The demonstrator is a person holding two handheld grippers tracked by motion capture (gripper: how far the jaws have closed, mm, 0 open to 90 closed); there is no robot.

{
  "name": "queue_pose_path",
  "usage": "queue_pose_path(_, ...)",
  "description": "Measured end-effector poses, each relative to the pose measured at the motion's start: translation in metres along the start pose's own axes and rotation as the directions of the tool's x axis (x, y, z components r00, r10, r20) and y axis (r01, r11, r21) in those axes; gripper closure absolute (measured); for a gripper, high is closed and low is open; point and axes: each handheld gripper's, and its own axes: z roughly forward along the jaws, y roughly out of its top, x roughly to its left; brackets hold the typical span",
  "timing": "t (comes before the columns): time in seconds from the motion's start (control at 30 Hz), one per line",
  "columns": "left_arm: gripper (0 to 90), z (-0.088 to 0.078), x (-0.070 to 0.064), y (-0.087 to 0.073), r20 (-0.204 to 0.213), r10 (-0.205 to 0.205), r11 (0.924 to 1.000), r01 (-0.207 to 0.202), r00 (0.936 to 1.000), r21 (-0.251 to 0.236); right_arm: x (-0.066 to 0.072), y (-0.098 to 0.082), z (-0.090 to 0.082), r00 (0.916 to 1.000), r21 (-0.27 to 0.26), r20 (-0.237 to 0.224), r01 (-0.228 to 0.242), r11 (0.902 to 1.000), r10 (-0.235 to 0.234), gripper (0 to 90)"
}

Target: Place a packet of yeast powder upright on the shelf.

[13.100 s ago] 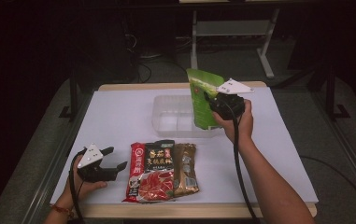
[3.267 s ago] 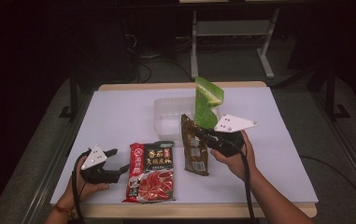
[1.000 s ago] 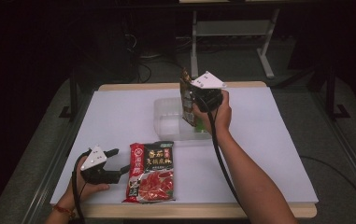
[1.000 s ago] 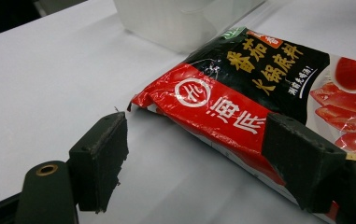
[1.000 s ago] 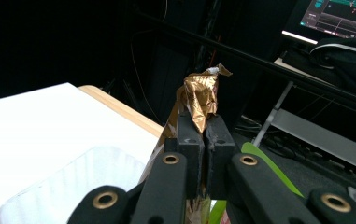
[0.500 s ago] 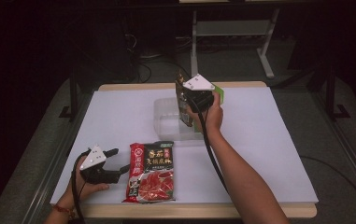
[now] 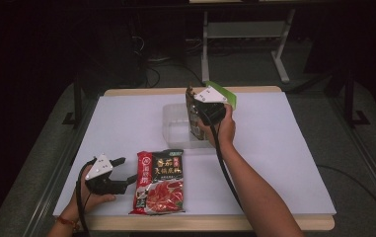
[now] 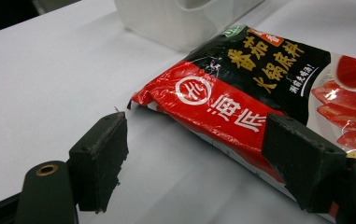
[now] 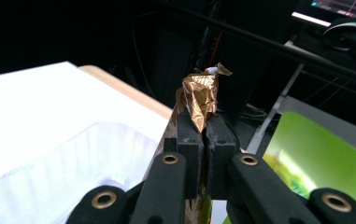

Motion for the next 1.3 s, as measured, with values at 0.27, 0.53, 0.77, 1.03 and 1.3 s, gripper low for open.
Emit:
queue_pose_path(0.27,22.5,0.001,0.0,0.0,0.001,0.005,1.0,-0.005,1.0,0.007,-0.002,-0.01,-0.001,0.9997,0.007,-0.021,-0.012,0.9999,0.012,85.9)
queue_pose_path(0.53,22.4,0.001,0.0,-0.001,-0.001,0.003,0.9999,-0.003,1.0,0.011,-0.001,-0.014,-0.006,0.999,0.003,-0.041,-0.015,0.9999,0.016,85.7)
queue_pose_path(0.77,22.4,0.002,-0.001,0.0,-0.002,0.003,0.9999,-0.003,1.0,0.015,-0.001,-0.017,-0.01,0.9985,-0.004,-0.052,-0.016,0.9999,0.016,85.6)
queue_pose_path(1.03,22.3,0.002,-0.001,0.0,-0.001,0.004,0.9998,-0.004,1.0,0.018,0.002,-0.021,-0.016,0.9974,-0.005,-0.071,-0.005,1.0,0.005,85.5)
queue_pose_path(1.3,22.4,0.003,-0.001,0.0,-0.001,-0.002,0.9999,0.002,1.0,0.016,0.005,-0.025,-0.022,0.9962,0.001,-0.087,0.011,0.9999,-0.011,85.2)
